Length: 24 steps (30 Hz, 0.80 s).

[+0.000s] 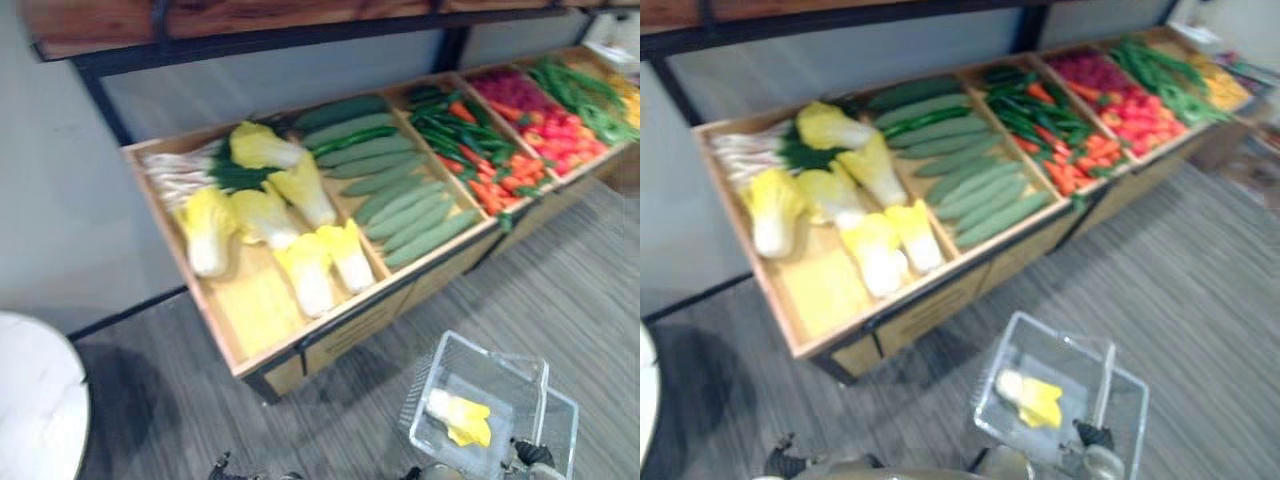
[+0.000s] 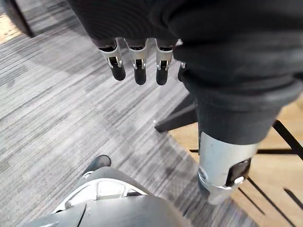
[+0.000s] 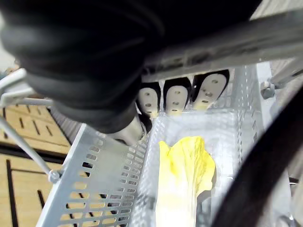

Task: Pick vegetable in the basket

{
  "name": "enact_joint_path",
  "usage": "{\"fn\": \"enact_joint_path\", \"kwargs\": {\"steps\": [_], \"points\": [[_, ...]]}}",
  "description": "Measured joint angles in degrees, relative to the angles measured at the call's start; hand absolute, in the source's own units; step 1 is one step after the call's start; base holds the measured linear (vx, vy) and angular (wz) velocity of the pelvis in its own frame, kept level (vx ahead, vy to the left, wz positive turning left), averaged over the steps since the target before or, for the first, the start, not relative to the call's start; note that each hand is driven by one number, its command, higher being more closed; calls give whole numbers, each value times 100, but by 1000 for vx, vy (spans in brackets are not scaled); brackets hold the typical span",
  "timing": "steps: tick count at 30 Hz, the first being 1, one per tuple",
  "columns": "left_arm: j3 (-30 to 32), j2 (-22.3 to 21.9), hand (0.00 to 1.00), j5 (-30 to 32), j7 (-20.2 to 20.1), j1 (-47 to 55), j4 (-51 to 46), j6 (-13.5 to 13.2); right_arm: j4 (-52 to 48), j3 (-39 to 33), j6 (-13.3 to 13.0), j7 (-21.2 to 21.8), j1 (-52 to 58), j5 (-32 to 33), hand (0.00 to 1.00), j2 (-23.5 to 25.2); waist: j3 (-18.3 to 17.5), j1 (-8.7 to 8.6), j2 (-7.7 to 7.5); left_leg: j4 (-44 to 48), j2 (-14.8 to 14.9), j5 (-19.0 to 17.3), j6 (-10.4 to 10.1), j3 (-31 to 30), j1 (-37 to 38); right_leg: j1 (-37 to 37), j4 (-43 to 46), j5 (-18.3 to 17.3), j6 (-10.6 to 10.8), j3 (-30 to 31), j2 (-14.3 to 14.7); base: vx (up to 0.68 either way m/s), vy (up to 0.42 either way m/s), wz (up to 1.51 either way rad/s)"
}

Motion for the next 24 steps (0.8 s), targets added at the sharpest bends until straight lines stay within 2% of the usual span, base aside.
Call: {"fn": "enact_joint_path", "kwargs": {"steps": [2,4,6,7,8,9,10,12,13,14,15,16,18,19,20,22,24], "points": [[8,2,0,-3,1,-46,1,15,108,13,1,-9,-76,2,100,-2,15,-21,-11,159,62,-20,29,330,2,-15,-55,-126,96,-128,-69,-16,-100,-110],[8,-39,0,-4,5,-122,-5,33,159,8,8,-63,-107,4,100,-46,11,-61,-29,400,191,-48,-6,701,61,-31,-273,-402,64,-447,-42,-21,-222,-98],[60,-201,0,-6,10,-180,-21,30,170,32,28,-126,-152,5,100,-145,-32,13,116,550,384,-119,-116,1093,88,-31,-882,-607,155,-474,334,-31,-262,-108],[66,-252,0,-6,12,-199,-21,30,168,57,41,-133,-173,6,100,-149,-34,21,127,615,416,-117,-115,1215,77,-27,-1117,-672,116,-430,428,-42,-280,-101],[64,-366,0,-6,15,-265,8,34,168,99,64,-135,-188,3,100,-180,-4,7,198,859,574,-119,-115,1359,48,-30,-1459,-767,76,-292,641,-57,-231,-95],[76,-442,0,-1,20,-317,44,35,166,161,69,-139,-119,4,100,-190,16,-24,281,1229,887,-99,-102,1444,83,18,-1631,-704,-18,-134,888,-59,-207,-79],[75,-441,0,-1,22,-317,44,34,167,166,73,-145,-106,5,100,-188,21,-32,300,1317,940,-90,-93,1445,114,58,-1662,-704,-20,-102,937,-58,-159,-62],[73,-438,0,-20,41,-282,95,33,159,178,85,-236,102,17,100,-184,33,-134,308,2075,1418,202,-72,1386,349,406,-1940,-692,-89,178,1201,-42,-161,-59],[75,-437,0,-47,51,-264,95,33,158,181,82,-243,123,19,100,-194,34,-139,305,2296,1511,346,-70,1247,346,472,-2015,-672,-121,314,1240,-32,-132,-98],[100,-438,0,-71,96,-241,99,30,156,286,59,-258,132,23,100,-232,55,-110,270,2608,1549,420,-168,691,162,482,-2115,-605,-183,686,1269,-27,-82,-135],[118,-449,0,-105,169,-229,133,22,157,410,47,-252,83,21,100,-269,61,-101,260,2613,1225,283,-363,-260,-138,415,-2210,-513,-156,1046,1249,-11,-51,-147],[111,-475,0,-108,192,-208,137,27,166,404,48,-247,58,21,100,-305,70,-102,248,2475,955,240,-425,-736,-233,403,-2279,-444,-149,1253,1243,4,8,-163],[104,-554,0,-317,302,-115,134,13,169,437,-9,-225,78,18,100,-281,72,-31,249,1508,20,41,-629,-2447,-368,445,-2625,-189,-54,1954,1286,35,58,-167],[105,-567,0,-330,314,-108,134,0,172,486,-9,-225,86,19,100,-275,72,-3,251,1260,-144,-8,-655,-2752,-371,448,-2685,-136,-34,2131,1327,45,97,-155],[107,-578,0,-330,353,-108,128,-21,176,531,-8,-225,111,19,100,-263,78,27,268,738,-393,-42,-708,-3391,-365,436,-2789,-76,55,2423,1411,37,96,-114],[106,-577,0,-330,358,-117,125,-40,173,530,-8,-228,120,20,100,-254,92,30,305,81,-580,-31,-695,-4081,-398,353,-2847,-5,159,2786,1536,27,182,-117],[102,-614,0,-329,357,-159,128,-50,159,519,-11,-235,160,31,100,-276,103,30,416,-375,-597,204,-620,-4442,-475,313,-2921,68,278,2992,1653,44,238,-90]]}}
